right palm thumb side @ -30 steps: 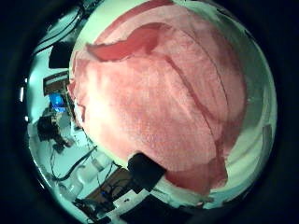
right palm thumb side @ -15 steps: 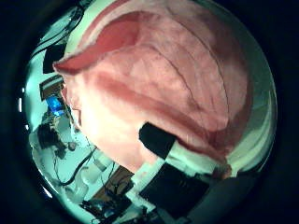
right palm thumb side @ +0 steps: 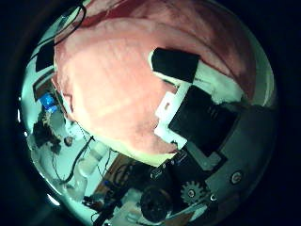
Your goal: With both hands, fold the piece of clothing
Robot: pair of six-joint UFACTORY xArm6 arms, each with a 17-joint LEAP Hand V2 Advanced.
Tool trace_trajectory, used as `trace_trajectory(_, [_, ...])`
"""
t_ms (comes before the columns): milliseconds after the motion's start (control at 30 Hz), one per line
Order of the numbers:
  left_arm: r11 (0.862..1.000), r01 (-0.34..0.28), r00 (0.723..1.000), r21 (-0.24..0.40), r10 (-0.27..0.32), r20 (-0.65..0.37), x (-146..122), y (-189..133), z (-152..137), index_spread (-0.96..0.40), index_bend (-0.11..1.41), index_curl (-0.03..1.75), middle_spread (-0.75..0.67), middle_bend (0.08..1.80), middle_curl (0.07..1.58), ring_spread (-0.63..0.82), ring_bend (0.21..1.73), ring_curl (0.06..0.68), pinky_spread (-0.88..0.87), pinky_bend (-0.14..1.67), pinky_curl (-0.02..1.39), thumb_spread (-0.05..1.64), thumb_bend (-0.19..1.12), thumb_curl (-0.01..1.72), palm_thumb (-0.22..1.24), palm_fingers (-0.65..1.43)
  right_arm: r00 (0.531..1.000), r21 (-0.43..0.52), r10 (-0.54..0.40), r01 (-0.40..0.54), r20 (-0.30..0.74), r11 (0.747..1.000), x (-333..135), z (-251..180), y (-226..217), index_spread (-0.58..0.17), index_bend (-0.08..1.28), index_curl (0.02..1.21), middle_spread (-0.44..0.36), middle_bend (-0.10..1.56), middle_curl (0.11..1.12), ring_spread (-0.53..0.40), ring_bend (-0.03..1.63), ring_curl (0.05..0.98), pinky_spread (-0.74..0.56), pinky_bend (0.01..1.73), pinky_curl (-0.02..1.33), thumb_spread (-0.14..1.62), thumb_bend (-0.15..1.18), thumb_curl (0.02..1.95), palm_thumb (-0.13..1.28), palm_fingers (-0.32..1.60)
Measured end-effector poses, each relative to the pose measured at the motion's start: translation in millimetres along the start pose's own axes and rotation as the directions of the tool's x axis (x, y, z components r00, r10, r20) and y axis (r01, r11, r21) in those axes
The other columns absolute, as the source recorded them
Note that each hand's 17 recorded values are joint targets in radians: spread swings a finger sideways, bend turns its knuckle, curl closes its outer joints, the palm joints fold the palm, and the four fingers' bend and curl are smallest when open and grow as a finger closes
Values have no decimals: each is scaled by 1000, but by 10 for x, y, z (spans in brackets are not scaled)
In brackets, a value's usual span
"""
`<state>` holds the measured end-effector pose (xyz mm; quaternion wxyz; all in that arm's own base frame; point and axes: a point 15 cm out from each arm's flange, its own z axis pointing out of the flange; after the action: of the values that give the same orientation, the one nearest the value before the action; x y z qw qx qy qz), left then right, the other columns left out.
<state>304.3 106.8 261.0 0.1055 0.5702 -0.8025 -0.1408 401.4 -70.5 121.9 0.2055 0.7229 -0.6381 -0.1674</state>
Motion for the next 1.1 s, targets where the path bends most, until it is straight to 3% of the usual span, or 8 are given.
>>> trace_trajectory(233, [1000,2,1000,9,-2,3,58,71,-28,96,165,304,173,193,336,461,389,230,487,251,316,1388,-7,234,443,90,999,-28,-15,16,39,999,161,-67,248,-302,942,736,-164,1137,719,-247,1214,572,-369,1174,562,1046,140,494,1066,1254])
trace_trajectory(400, [1000,2,1000,20,-2,9,105,136,-71,96,162,305,179,192,335,459,392,231,478,253,317,1387,-7,234,444,93,997,-31,-38,40,61,999,254,-230,512,-284,1039,780,-161,1224,761,-243,1293,627,-311,1272,643,1059,153,560,1121,1155])
trace_trajectory(600, [1000,3,1000,31,-4,14,146,216,-70,96,164,306,177,191,333,459,396,230,479,257,318,1387,-7,234,444,95,997,35,-37,35,65,999,333,-594,817,-270,1085,802,-150,1285,782,-234,1330,671,-265,1311,720,1068,151,632,1145,1098])
trace_trajectory(1000, [999,16,1000,51,-17,20,152,421,-8,88,165,308,159,194,336,442,400,228,470,253,319,1382,-9,235,440,108,987,189,-145,129,74,973,-341,-1302,969,-260,1109,812,-135,1331,787,-231,1332,718,-215,1286,840,1082,136,753,1156,1072])
trace_trajectory(1100, [998,17,1000,53,-18,18,116,469,17,85,161,307,160,198,338,433,403,227,466,249,318,1380,-8,235,438,113,974,211,-206,183,93,960,-705,-1490,1017,-259,1113,815,-133,1334,784,-231,1327,726,-208,1273,865,1086,131,779,1155,1072])
